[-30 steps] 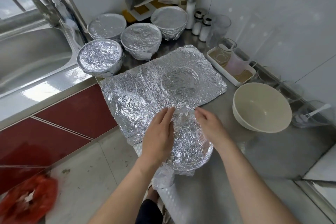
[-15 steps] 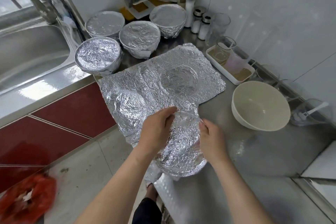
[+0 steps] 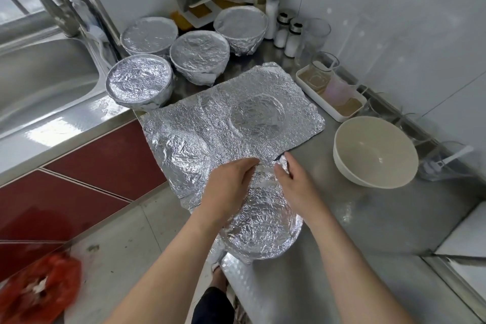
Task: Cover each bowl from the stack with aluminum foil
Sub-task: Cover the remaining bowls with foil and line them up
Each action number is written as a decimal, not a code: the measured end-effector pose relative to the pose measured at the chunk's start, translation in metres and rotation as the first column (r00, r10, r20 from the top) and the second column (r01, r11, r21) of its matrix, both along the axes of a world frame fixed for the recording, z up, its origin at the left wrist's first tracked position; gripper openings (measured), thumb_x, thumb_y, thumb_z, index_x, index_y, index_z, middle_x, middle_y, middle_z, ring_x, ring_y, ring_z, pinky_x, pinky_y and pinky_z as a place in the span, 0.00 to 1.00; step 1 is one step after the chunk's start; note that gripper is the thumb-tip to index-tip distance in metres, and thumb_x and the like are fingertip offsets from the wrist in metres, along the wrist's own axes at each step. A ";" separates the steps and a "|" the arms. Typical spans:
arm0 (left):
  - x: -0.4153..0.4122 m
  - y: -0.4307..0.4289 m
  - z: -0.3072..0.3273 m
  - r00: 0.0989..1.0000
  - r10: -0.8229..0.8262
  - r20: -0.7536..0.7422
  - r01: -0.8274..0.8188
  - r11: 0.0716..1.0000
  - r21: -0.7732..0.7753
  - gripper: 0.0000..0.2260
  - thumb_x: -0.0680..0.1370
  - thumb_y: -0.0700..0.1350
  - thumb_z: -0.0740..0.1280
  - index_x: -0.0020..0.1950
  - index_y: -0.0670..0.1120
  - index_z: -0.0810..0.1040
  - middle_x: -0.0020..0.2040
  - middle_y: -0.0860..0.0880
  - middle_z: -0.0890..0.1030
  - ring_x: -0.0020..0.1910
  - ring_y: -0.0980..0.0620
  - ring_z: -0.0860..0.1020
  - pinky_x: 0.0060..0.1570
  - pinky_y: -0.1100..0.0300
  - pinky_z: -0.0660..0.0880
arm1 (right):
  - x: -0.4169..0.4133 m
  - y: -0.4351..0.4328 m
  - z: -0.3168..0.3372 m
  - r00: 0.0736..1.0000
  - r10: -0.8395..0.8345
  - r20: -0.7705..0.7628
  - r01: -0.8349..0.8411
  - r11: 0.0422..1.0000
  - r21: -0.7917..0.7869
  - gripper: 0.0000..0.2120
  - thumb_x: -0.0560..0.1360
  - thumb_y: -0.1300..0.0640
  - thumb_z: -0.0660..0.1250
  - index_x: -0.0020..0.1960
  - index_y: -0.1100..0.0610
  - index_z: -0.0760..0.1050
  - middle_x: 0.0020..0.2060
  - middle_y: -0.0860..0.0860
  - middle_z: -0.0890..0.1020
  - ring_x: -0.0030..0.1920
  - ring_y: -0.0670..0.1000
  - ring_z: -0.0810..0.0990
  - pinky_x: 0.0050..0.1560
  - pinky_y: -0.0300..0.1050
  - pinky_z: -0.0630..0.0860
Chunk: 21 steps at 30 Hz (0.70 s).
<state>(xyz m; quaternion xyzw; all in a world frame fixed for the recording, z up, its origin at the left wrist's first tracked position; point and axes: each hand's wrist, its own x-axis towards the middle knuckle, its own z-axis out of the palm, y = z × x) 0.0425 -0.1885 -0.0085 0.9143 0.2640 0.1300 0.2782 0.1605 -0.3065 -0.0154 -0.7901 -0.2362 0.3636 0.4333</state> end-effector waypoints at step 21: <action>0.001 -0.003 -0.002 1.000 0.024 -0.008 -0.023 0.995 0.093 0.11 0.82 0.50 0.64 0.59 0.48 0.82 0.49 0.50 0.85 0.43 0.48 0.83 0.41 0.51 0.80 | 0.002 0.002 0.006 0.971 0.205 0.123 -0.200 0.978 -0.058 0.20 0.83 0.50 0.55 0.68 0.62 0.69 0.64 0.58 0.76 0.65 0.57 0.73 0.66 0.52 0.70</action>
